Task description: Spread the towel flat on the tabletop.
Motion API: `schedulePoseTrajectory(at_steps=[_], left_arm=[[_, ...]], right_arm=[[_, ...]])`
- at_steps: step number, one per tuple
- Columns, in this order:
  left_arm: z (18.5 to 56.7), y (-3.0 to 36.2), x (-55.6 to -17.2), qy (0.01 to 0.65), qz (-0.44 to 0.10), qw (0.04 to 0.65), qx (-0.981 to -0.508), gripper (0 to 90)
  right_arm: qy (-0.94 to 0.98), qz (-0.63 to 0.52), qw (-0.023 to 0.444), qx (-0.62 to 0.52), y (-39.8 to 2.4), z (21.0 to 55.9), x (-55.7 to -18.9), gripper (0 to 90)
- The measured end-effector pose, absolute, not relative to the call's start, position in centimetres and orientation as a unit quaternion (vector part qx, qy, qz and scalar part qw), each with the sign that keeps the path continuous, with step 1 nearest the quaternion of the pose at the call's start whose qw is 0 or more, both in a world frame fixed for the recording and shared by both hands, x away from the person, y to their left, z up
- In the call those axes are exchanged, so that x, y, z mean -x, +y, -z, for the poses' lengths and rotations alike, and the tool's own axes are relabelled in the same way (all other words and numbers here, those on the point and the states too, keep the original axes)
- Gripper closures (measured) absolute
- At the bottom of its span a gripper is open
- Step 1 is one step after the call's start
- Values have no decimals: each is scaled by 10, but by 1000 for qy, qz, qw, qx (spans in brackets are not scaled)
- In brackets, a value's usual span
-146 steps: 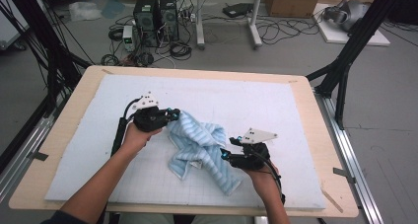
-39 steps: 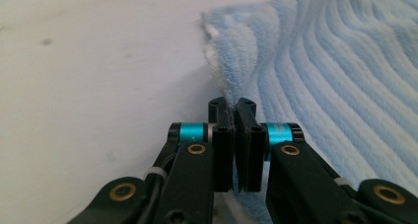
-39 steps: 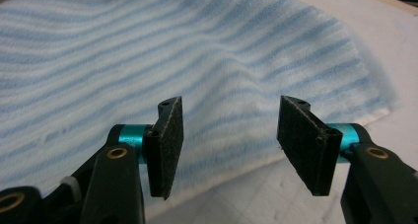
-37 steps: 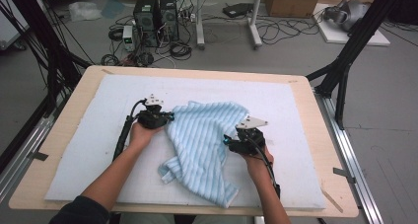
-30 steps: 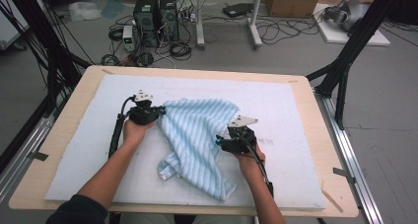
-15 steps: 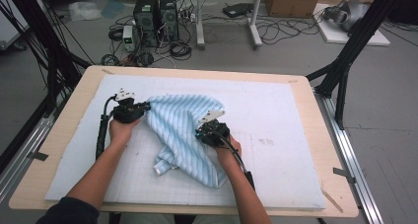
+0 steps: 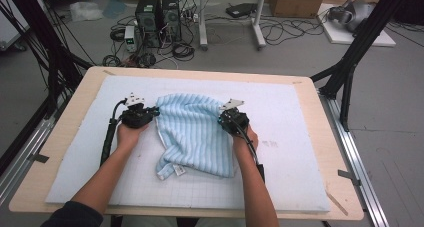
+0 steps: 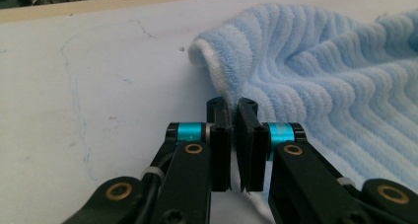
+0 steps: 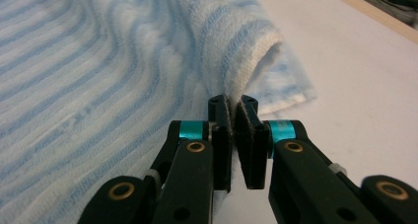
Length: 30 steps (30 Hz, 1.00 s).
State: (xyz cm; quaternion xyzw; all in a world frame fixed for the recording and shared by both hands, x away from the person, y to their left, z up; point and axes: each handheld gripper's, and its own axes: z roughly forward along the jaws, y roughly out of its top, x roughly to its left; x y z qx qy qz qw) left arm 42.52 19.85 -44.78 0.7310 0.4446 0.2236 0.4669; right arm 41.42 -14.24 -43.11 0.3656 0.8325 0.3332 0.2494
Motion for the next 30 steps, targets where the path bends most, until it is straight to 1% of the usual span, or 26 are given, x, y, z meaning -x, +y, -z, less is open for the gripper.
schedulePoseTrajectory(at_steps=[2, 3, 4, 5, 6, 7, 8, 9, 10, 11, 12, 13, 14, 15, 16, 18, 19, 20, 21, 22, 23, 24, 25, 26, 27, 30], left_arm=[[448, 196, -425, 441, -224, 473, -729, 844], [448, 193, -425, 438, -227, 473, -730, 828], [448, 193, -425, 438, -227, 473, -730, 800], [447, 191, -424, 440, -234, 465, -731, 747], [447, 191, -424, 440, -234, 465, -731, 721], [448, 192, -424, 442, -231, 467, -730, 678], [447, 192, -424, 445, -228, 465, -731, 678], [447, 194, -423, 447, -217, 460, -735, 623], [447, 194, -423, 447, -217, 460, -735, 589], [448, 196, -422, 450, -205, 462, -736, 563], [448, 196, -422, 450, -205, 462, -736, 564], [447, 197, -419, 446, -203, 468, -736, 560], [447, 197, -419, 446, -203, 468, -736, 554], [447, 197, -415, 437, -197, 473, -739, 550], [447, 197, -415, 437, -197, 473, -739, 544], [446, 196, -411, 426, -191, 475, -746, 533], [445, 194, -408, 418, -182, 482, -749, 524], [445, 194, -408, 418, -182, 482, -749, 517], [444, 190, -405, 407, -161, 492, -752, 503], [444, 190, -405, 407, -161, 492, -752, 490], [442, 184, -401, 387, -154, 489, -766, 484], [442, 184, -401, 387, -154, 489, -766, 475], [441, 176, -397, 375, -147, 489, -774, 459], [441, 176, -397, 375, -147, 489, -774, 452], [441, 168, -394, 362, -145, 486, -782, 449], [443, 163, -392, 358, -139, 482, -788, 426]], right_arm=[[829, -328, 255, -375, -146, 434, -417, 853], [823, -325, 264, -384, -149, 436, -420, 853], [823, -325, 264, -384, -149, 436, -420, 853], [813, -319, 285, -396, -152, 436, -421, 853], [813, -319, 285, -396, -152, 436, -421, 853], [803, -312, 299, -411, -157, 436, -423, 853], [803, -312, 299, -411, -157, 436, -423, 853], [794, -305, 302, -431, -165, 438, -425, 849], [794, -305, 302, -431, -165, 438, -425, 849], [787, -306, 299, -445, -172, 439, -426, 832], [787, -306, 299, -445, -172, 439, -426, 832], [780, -316, 301, -449, -176, 437, -425, 776], [780, -316, 301, -449, -176, 437, -425, 776], [776, -335, 293, -448, -179, 434, -422, 681], [776, -335, 293, -448, -179, 434, -422, 681], [778, -353, 288, -432, -181, 431, -419, 621], [780, -369, 284, -418, -183, 427, -411, 573], [780, -369, 284, -418, -183, 427, -411, 573], [781, -383, 279, -406, -186, 423, -400, 540], [781, -383, 279, -406, -186, 423, -400, 540], [788, -391, 257, -401, -190, 418, -392, 481], [788, -391, 257, -401, -190, 418, -392, 481], [789, -406, 245, -390, -193, 415, -381, 469], [789, -406, 245, -390, -193, 415, -381, 469], [792, -410, 246, -380, -195, 413, -369, 444], [793, -415, 242, -374, -197, 414, -360, 419]])
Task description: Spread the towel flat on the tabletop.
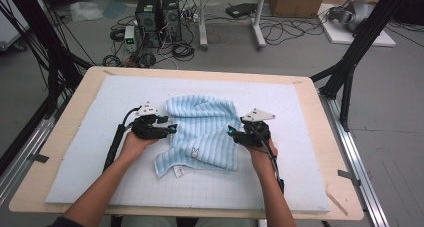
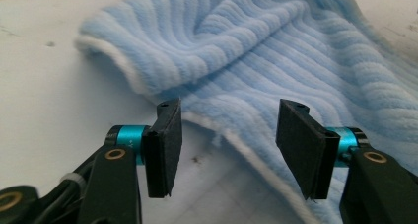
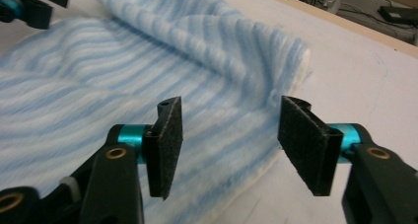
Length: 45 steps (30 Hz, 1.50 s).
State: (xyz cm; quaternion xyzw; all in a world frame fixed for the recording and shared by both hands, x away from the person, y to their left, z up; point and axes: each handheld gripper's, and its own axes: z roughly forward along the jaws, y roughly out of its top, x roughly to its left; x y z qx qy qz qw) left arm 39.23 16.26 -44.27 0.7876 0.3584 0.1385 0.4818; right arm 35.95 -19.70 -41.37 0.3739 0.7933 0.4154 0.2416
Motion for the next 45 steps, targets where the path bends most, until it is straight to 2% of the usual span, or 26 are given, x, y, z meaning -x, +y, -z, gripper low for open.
schedulePoseTrajectory(at_steps=[2, 3, 12, 13, 14, 15, 17, 18, 20, 21, 30, 36, 37, 38, 39, 40, 41, 44, 45], left_arm=[[444, 158, -391, 356, -129, 476, -794, 414], [445, 154, -390, 353, -122, 474, -797, 407], [451, 136, -384, 328, -129, 426, -833, 410], [451, 133, -383, 317, -140, 417, -840, 471], [451, 132, -382, 314, -144, 416, -841, 471], [450, 130, -381, 297, -144, 418, -846, 617], [451, 128, -380, 283, -143, 421, -850, 790], [451, 128, -380, 283, -143, 421, -850, 826], [450, 127, -381, 288, -150, 420, -848, 842], [450, 129, -385, 310, -161, 421, -837, 846], [447, 148, -395, 351, -167, 447, -806, 848], [446, 157, -399, 366, -175, 462, -789, 848], [446, 158, -400, 369, -177, 463, -786, 848], [447, 159, -401, 374, -180, 462, -784, 848], [448, 160, -402, 377, -183, 462, -781, 849], [448, 161, -403, 378, -186, 460, -781, 849], [449, 162, -406, 390, -187, 461, -774, 849], [448, 162, -408, 390, -193, 456, -776, 849], [448, 162, -410, 396, -197, 452, -775, 848]], right_arm=[[793, -425, 237, -367, -200, 415, -349, 403], [793, -427, 229, -368, -203, 416, -339, 362], [793, -435, 215, -369, -213, 423, -320, 338], [791, -437, 215, -370, -215, 423, -320, 336], [791, -437, 215, -370, -215, 423, -320, 336], [789, -439, 213, -372, -215, 423, -321, 336], [791, -436, 211, -373, -215, 425, -321, 335], [791, -436, 211, -373, -215, 425, -321, 335], [793, -434, 206, -375, -213, 427, -322, 336], [796, -433, 200, -373, -210, 429, -322, 337], [806, -426, 187, -366, -189, 433, -329, 388], [822, -403, 166, -367, -174, 442, -345, 485], [830, -393, 157, -363, -169, 445, -353, 568], [830, -393, 157, -363, -169, 445, -353, 568], [839, -380, 156, -356, -163, 448, -361, 672], [839, -380, 156, -356, -163, 448, -361, 672], [845, -371, 162, -350, -159, 446, -368, 785], [849, -364, 173, -342, -156, 445, -374, 832], [847, -357, 190, -345, -152, 445, -380, 852]])
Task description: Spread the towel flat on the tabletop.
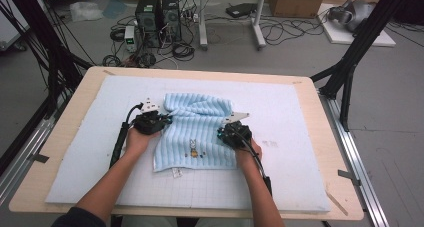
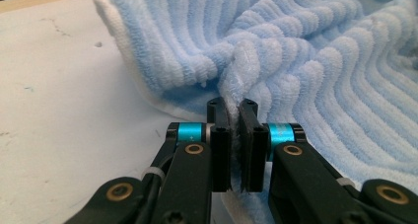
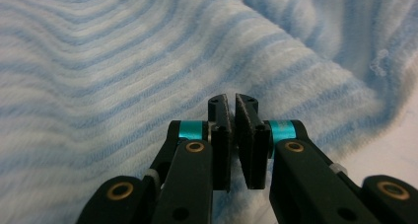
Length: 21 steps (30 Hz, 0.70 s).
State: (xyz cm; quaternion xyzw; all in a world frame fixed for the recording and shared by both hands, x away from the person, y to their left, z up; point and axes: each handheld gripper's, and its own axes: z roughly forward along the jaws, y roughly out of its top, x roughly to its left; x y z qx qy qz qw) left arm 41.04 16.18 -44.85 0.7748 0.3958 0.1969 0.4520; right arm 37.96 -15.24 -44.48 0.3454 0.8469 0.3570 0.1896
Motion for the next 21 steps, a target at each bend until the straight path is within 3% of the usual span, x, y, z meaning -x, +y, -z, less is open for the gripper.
schedulePoseTrajectory(at_steps=[9, 11, 12, 13, 14, 16, 17, 18, 21], left_arm=[[448, 156, -419, 401, -215, 448, -769, 843], [448, 155, -418, 408, -219, 448, -764, 747], [448, 159, -419, 421, -202, 457, -757, 638], [448, 159, -419, 421, -202, 457, -757, 579], [447, 163, -420, 429, -193, 456, -756, 579], [446, 170, -419, 441, -171, 464, -749, 486], [446, 170, -419, 441, -171, 464, -749, 476], [443, 173, -417, 435, -171, 468, -750, 472], [439, 174, -413, 427, -170, 474, -751, 469]], right_arm=[[824, -345, 253, -371, -150, 447, -398, 862], [814, -351, 255, -387, -154, 448, -402, 855], [809, -350, 251, -400, -158, 449, -403, 790], [809, -350, 251, -400, -158, 449, -403, 790], [808, -352, 248, -403, -159, 449, -402, 734], [790, -372, 244, -423, -167, 443, -396, 525], [790, -372, 244, -423, -167, 443, -396, 525], [781, -385, 237, -431, -173, 440, -390, 467], [780, -392, 232, -429, -179, 436, -382, 462]])
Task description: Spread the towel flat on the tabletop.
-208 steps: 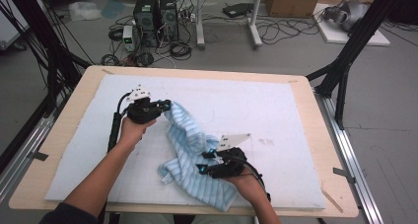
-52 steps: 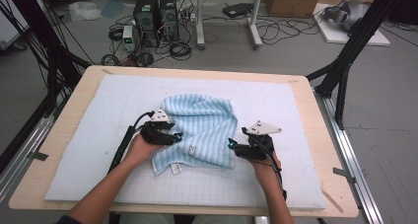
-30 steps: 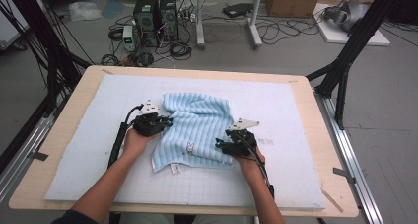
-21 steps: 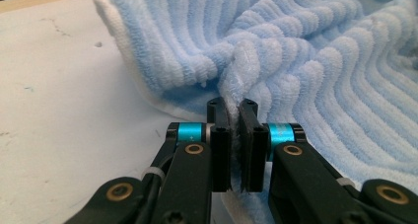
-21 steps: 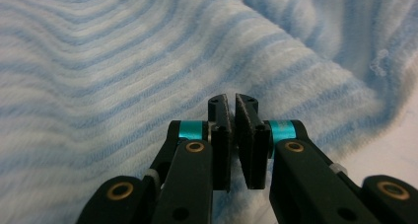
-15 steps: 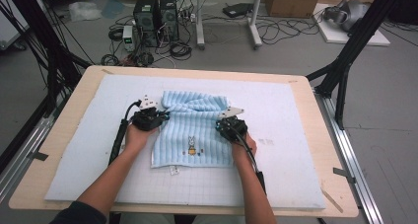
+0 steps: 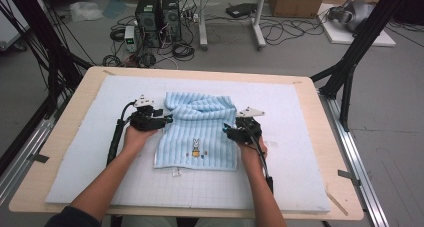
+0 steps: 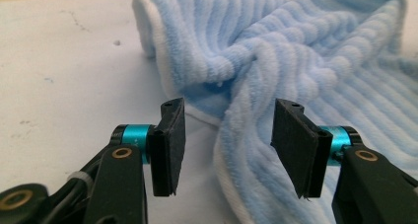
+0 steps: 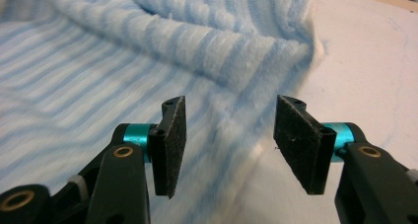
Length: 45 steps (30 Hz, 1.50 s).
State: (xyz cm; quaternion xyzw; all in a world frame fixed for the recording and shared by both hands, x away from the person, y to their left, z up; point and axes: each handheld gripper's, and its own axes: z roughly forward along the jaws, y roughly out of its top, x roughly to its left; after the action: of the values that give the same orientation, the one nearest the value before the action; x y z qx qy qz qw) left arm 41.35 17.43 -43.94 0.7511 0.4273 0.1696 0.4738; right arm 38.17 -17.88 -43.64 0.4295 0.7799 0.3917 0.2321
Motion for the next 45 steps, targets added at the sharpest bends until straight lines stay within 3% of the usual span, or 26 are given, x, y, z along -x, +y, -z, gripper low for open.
schedulePoseTrajectory(at_steps=[6, 11, 15, 17, 19, 23, 26, 28, 29, 40, 44, 45], left_arm=[[435, 178, -398, 406, -172, 489, -753, 468], [434, 183, -381, 405, -179, 490, -751, 465], [435, 186, -370, 406, -179, 493, -749, 469], [435, 186, -363, 401, -179, 493, -751, 471], [435, 185, -352, 394, -177, 487, -759, 471], [434, 187, -337, 378, -181, 482, -769, 471], [434, 189, -328, 372, -180, 484, -771, 494], [436, 191, -321, 357, -169, 487, -779, 602], [438, 191, -315, 343, -162, 488, -786, 615], [446, 174, -317, 331, -109, 466, -813, 559], [451, 163, -314, 314, -118, 432, -837, 627], [451, 162, -312, 313, -126, 428, -839, 644]], right_arm=[[789, -415, 216, -399, -195, 426, -351, 474], [821, -432, 158, -338, -191, 424, -330, 588], [851, -380, 152, -331, -183, 441, -324, 661], [855, -361, 164, -335, -182, 444, -323, 634], [835, -338, 227, -371, -181, 444, -324, 545], [820, -349, 238, -385, -183, 442, -318, 532], [818, -373, 231, -371, -184, 438, -304, 517], [821, -388, 219, -356, -185, 437, -297, 517], [825, -394, 211, -345, -185, 438, -291, 517], [851, -390, 166, -311, -175, 445, -285, 530], [855, -389, 136, -314, -173, 449, -287, 613], [855, -393, 125, -314, -175, 449, -288, 703]])
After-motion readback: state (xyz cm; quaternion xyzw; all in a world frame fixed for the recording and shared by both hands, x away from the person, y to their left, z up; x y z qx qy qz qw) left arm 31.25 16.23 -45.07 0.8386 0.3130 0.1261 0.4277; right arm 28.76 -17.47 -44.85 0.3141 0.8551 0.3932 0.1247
